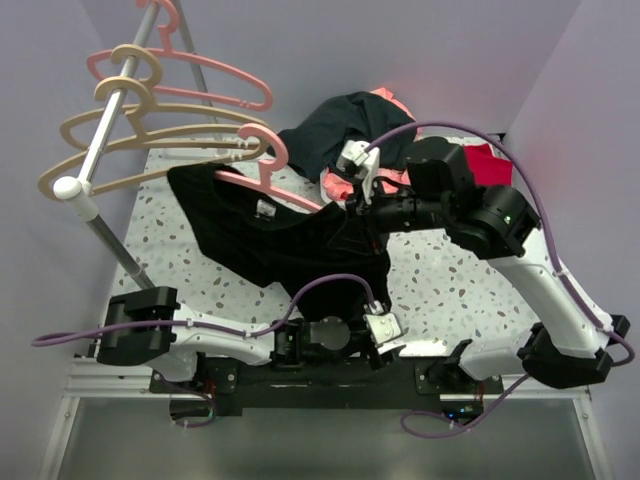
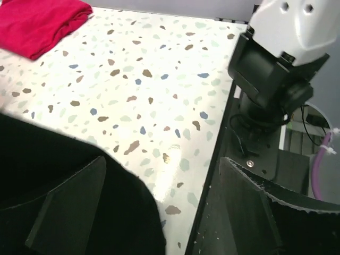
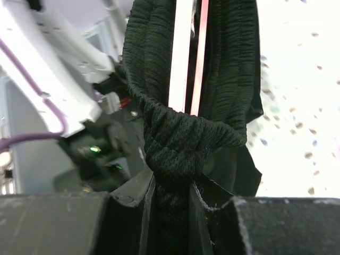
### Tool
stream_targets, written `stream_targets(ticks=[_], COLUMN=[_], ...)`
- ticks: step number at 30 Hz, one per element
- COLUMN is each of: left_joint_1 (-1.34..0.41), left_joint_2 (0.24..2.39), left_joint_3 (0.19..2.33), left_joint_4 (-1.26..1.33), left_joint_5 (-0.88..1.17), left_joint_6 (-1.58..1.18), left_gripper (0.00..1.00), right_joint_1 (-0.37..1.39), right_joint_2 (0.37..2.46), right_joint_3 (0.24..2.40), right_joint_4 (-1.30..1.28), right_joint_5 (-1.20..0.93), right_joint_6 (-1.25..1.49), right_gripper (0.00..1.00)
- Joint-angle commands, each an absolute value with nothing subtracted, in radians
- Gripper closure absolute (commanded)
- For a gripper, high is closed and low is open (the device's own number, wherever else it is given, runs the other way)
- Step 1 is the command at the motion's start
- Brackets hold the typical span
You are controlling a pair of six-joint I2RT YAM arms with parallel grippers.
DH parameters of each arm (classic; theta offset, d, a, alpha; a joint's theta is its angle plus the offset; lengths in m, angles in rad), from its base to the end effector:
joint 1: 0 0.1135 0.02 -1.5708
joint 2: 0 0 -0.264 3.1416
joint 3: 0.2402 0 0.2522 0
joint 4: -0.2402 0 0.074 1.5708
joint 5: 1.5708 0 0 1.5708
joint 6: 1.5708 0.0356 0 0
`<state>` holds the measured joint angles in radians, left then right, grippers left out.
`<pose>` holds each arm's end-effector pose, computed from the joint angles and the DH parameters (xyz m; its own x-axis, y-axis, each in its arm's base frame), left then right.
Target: Place the shorts on the hanger
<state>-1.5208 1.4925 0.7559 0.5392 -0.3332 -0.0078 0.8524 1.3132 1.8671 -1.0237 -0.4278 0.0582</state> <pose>0.0280 -0.3257 0.2355 -0.0170 0.1930 -0.9811 0.9277 0.3690 0.0565 0.1366 0.1787 0.5005 -0.3515 -0.3216 -0.8792 -0.9096 0.3397 0.2394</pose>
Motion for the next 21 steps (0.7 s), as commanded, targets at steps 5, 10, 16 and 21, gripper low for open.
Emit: stream_targets(ticks=[5, 10, 16, 21], left_joint_1=[-1.459, -1.439, -1.436, -1.434], left_joint_2=[1.531, 1.514, 1.505, 1.506], left_joint_3=[0.738, 0.729, 0.693, 0.675], left_joint_4=[0.709, 0.71, 0.719, 0.742], left_joint_5=[-0.316, -0.324, -0.364, -0.408], left_joint_6=[-0.025, -0.029, -0.038, -0.043], left_gripper=[0.08, 0.09, 0.09, 0.09], right_joint_1=[0.985, 1.005, 1.026, 1.055], right_joint_2=[1.492, 1.594, 1.649, 1.684], right_joint_3=[2.123, 2.216, 2.249, 2.256], right_joint_4=[-0.855, -0.828, -0.744, -0.678], right_joint_5=[-0.371, -0.354, -0.333, -0.311], right_joint_6=[0.006, -0.048, -0.058, -0.075], right_gripper=[1.0, 1.0, 1.0, 1.0])
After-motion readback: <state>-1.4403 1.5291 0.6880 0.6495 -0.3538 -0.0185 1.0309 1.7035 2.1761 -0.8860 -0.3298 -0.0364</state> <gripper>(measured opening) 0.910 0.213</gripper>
